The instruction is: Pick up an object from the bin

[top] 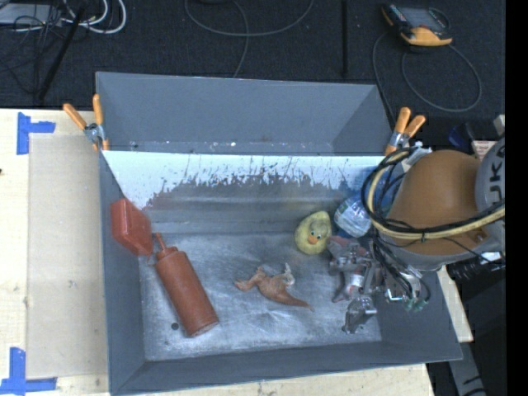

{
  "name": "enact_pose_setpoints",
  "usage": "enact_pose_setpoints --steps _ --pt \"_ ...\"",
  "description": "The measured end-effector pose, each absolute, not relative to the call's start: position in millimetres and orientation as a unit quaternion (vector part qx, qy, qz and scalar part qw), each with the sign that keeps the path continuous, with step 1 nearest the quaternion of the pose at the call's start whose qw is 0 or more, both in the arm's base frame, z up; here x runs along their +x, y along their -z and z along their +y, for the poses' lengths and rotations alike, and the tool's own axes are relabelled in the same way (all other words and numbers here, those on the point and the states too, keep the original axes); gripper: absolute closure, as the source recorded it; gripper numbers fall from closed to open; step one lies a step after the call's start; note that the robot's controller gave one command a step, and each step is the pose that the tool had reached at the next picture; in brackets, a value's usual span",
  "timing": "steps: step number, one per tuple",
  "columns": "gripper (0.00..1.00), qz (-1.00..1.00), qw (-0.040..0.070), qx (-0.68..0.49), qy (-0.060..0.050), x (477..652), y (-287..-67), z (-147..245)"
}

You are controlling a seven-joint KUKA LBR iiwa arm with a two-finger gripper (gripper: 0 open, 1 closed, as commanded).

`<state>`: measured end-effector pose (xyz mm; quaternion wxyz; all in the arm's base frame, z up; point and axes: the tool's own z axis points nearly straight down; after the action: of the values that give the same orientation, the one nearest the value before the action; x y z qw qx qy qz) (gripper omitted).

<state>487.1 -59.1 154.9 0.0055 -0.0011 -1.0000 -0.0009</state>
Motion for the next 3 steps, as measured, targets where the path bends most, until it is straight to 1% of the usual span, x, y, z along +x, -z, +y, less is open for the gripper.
enact_pose_setpoints --steps 1,2,3 --pt "0.0 -1.0 0.001 0.0 0.0 489.1 -158.8 -59.0" --pt "0.0 -0.999 -0.001 -0.032 0.0 498.2 -88.7 -1.6" --pt "0.0 -1.0 0.001 -0.011 -0.001 499.6 -87.8 19.2"
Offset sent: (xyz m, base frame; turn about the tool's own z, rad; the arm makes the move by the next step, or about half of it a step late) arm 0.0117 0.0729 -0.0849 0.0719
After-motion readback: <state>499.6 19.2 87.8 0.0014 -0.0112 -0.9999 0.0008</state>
